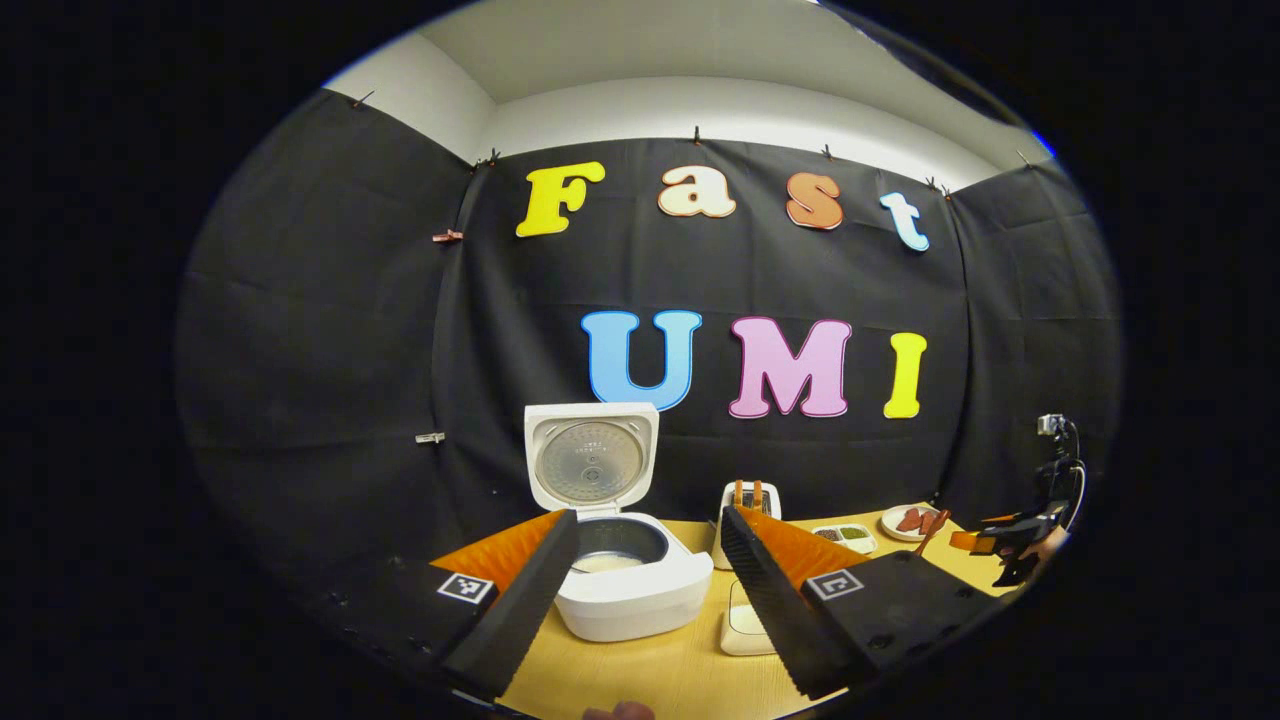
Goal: Close the left gripper, press the button to open the rice cooker; take a wooden spoon from the chopstick holder with the right hand, scoop a spoonful of rice and pour it into the rice cooker, then put the wooden spoon back into the chopstick holder.
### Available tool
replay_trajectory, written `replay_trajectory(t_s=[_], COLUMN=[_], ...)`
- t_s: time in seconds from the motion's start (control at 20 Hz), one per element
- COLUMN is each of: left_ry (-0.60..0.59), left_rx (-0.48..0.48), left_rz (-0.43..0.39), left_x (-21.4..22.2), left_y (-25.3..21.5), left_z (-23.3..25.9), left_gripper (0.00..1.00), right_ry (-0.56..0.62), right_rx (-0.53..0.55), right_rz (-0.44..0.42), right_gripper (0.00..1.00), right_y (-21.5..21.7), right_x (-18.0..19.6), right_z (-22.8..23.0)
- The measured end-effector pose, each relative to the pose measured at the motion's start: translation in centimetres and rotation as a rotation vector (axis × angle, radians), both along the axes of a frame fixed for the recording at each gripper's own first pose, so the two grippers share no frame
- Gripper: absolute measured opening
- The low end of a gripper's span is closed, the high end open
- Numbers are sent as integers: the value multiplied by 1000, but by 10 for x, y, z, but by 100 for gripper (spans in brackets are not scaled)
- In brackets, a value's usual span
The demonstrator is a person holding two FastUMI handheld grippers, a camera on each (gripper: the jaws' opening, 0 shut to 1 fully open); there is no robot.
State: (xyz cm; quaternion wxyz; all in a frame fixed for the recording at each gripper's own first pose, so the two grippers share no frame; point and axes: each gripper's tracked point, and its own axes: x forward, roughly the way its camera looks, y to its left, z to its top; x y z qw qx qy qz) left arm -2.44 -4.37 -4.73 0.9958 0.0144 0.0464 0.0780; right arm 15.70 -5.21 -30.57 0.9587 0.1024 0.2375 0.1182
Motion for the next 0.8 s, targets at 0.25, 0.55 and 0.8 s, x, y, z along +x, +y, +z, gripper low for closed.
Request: replay_trajectory(t_s=[0.25,0.55,0.8], left_ry=[40,103,124], left_rx=[18,25,25], left_rz=[65,130,170], left_x=[-14,-35,-40], left_y=[-25,-48,-55], left_z=[-13,-35,-39], left_gripper=[98,98,97], right_ry=[107,49,51], right_rx=[53,78,82], right_rz=[52,76,106], right_gripper=[88,55,30], right_y=[20,25,32], right_x=[45,84,81], right_z=[-61,-73,-76])
